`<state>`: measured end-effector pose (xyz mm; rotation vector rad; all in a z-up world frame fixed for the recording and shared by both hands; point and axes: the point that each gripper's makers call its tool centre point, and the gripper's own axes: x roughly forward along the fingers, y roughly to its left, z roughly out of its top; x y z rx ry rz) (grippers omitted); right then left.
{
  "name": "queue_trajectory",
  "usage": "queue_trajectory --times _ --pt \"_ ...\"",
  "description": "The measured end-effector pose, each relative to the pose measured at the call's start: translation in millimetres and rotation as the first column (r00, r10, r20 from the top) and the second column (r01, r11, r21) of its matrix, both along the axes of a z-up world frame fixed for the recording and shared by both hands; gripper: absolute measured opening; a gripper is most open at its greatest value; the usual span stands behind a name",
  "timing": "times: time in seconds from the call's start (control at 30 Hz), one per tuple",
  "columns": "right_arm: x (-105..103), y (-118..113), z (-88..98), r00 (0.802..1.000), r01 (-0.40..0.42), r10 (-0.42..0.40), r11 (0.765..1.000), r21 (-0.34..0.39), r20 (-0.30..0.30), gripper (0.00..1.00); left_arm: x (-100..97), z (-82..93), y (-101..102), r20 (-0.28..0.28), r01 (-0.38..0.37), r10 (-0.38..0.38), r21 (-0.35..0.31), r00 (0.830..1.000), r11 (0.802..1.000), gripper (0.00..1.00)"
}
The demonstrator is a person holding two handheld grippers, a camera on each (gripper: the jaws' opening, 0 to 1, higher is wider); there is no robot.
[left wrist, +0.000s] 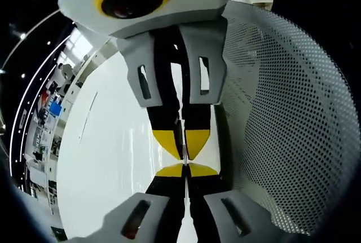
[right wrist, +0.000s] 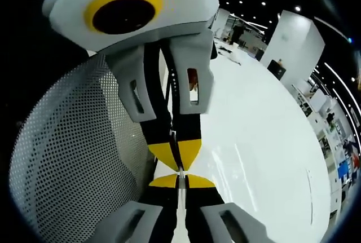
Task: Open the resealable bag by pulling the two sides of the seal apart until the entire bag opening is separated and visibly accessible.
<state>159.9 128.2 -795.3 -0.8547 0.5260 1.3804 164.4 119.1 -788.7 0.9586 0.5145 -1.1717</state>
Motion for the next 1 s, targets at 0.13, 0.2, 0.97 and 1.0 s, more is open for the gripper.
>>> queue_trajectory --times 0.13,0.2,0.97,1.0 --pt "0.0 -2.1 -0.6 1.0 -0.003 0.003 1.0 -0.005 0.001 0.0 0.2 -1.4 0.9 -0.016 -0.007 0.007 -0.015 1.0 1.0 0.0" --pt "-0.5 -3.3 -1.1 1.0 -0.004 0.004 1.0 -0.007 -0.002 0.0 -0.4 -1.6 0.9 -0.019 -0.006 0.006 -0.017 1.0 1.0 0.0" --pt "2.8 -24.1 -7.4 1.0 0.023 -0.023 0.999 -0.038 -0.008 0.0 0.4 -1.4 5.9 -0.02 -0.021 0.021 -0.016 1.0 1.0 0.0" --pt "2.8 -25.6 -7.8 1.0 0.026 -0.026 0.999 -0.039 -0.01 0.0 -0.1 -1.6 5.9 -0.023 -0.02 0.02 -0.016 1.0 1.0 0.0"
